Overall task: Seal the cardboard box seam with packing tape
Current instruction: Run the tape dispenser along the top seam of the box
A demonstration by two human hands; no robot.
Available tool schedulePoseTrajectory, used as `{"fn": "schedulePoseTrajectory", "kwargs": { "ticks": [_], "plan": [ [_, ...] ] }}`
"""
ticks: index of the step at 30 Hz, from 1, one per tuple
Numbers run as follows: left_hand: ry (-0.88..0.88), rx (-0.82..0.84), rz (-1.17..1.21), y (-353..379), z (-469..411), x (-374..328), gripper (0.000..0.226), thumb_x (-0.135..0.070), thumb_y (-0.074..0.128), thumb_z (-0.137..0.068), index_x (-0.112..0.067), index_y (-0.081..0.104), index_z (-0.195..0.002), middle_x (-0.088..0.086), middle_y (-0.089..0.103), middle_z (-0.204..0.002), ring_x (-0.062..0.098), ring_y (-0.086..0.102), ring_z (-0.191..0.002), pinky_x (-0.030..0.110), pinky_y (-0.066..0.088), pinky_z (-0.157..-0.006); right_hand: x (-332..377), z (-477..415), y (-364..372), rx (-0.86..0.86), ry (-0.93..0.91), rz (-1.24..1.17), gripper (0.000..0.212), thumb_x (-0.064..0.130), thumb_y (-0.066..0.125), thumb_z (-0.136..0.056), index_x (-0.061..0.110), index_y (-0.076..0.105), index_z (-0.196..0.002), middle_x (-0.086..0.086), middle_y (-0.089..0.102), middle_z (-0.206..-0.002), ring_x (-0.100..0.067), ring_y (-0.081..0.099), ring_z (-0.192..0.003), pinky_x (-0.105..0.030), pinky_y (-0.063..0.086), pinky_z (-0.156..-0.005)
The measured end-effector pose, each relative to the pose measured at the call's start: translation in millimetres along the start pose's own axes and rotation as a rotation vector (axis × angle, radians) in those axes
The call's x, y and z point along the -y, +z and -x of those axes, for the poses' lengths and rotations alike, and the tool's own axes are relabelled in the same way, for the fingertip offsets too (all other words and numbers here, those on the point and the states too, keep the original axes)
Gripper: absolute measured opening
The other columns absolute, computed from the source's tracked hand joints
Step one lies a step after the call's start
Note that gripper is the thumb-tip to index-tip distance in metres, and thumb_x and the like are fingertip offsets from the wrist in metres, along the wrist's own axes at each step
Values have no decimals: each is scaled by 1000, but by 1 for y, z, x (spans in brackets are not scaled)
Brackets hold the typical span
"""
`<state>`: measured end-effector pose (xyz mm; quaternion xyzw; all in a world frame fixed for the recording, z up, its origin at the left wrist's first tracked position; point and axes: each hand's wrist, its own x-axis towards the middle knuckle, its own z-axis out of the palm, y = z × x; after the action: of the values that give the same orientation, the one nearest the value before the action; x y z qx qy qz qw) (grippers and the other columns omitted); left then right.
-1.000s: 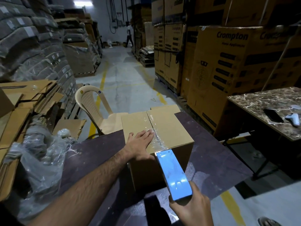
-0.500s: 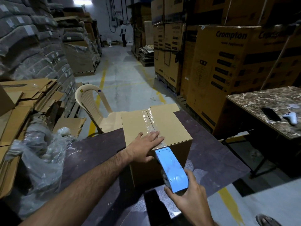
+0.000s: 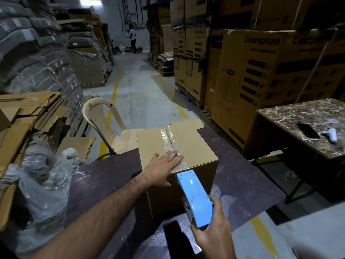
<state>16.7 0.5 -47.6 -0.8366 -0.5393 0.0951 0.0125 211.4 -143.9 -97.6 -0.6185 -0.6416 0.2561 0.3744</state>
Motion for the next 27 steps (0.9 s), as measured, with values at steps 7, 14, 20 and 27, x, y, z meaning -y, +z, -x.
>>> {"fn": "schedulePoseTrajectory", "kwargs": {
  "ticks": [7,14,20,27],
  "plan": [
    [-20,-21,20,0,0,0,112,-37,76,-76,-28,-5,-152,-2,-8,-162,18,0,-149,54,10,-116,-7,4,7,-105,-135,-6,96,17,88,-58,44,25,-125,3,59,-105,-17,56,-89,-32,55,-79],
    [-25,-18,55,0,1,1,110,-37,76,-77,-28,-4,-152,-4,-7,-162,16,0,-148,54,8,-116,-15,9,3,-85,-214,86,98,20,89,-54,33,34,-134,-4,67,-111,-14,59,-88,-29,56,-75],
    [-42,2,74,-2,0,2,109,-35,75,-78,-28,-4,-152,-4,-7,-162,16,-1,-149,54,5,-116,-10,28,-7,-55,-189,141,103,25,93,-42,26,41,-130,1,70,-97,-5,52,-76,-16,50,-72],
    [-55,12,79,-3,-1,2,108,-36,75,-79,-28,-4,-152,-5,-7,-162,16,-1,-149,55,6,-116,-4,49,-16,-13,-156,181,87,32,84,-46,26,48,-126,6,65,-76,-6,57,-59,-3,42,-62]
  ]
}}
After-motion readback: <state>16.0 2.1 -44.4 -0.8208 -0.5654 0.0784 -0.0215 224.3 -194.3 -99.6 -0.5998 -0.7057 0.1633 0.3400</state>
